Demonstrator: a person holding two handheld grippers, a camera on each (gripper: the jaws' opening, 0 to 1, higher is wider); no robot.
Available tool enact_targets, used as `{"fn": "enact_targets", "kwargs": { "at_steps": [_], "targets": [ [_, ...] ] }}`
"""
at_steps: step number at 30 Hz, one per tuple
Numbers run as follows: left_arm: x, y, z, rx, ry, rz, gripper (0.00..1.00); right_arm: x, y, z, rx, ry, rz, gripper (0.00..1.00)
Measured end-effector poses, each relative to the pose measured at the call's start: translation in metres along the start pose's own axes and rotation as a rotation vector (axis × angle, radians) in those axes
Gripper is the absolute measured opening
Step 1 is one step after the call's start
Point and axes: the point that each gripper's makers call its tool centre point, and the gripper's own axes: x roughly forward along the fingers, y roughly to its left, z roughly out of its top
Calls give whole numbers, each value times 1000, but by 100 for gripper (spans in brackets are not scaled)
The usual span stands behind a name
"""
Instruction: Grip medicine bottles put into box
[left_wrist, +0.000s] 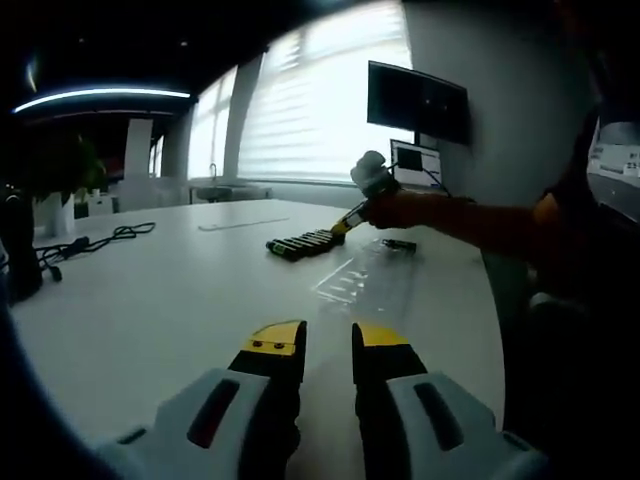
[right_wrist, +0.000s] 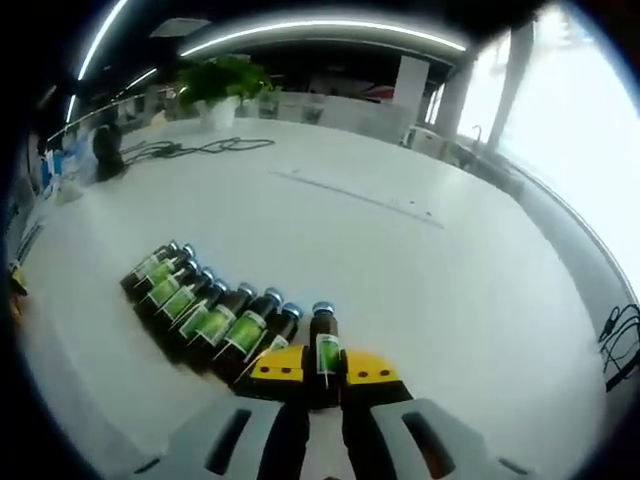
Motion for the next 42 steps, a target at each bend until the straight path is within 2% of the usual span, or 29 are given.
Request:
{"fn": "enact_targets", "kwargs": {
  "at_steps": [11, 25, 42],
  "targets": [
    [0, 0, 0, -1, 0, -1, 12, -5, -2, -3, 45, 4, -11, 6],
    [0, -2, 0, -1, -1, -7, 12, -21, -2, 2, 52, -48, -22, 6],
    [0, -3, 0, 4, -2, -12, 12, -70, 11, 6, 70, -125, -37, 7]
  ]
}}
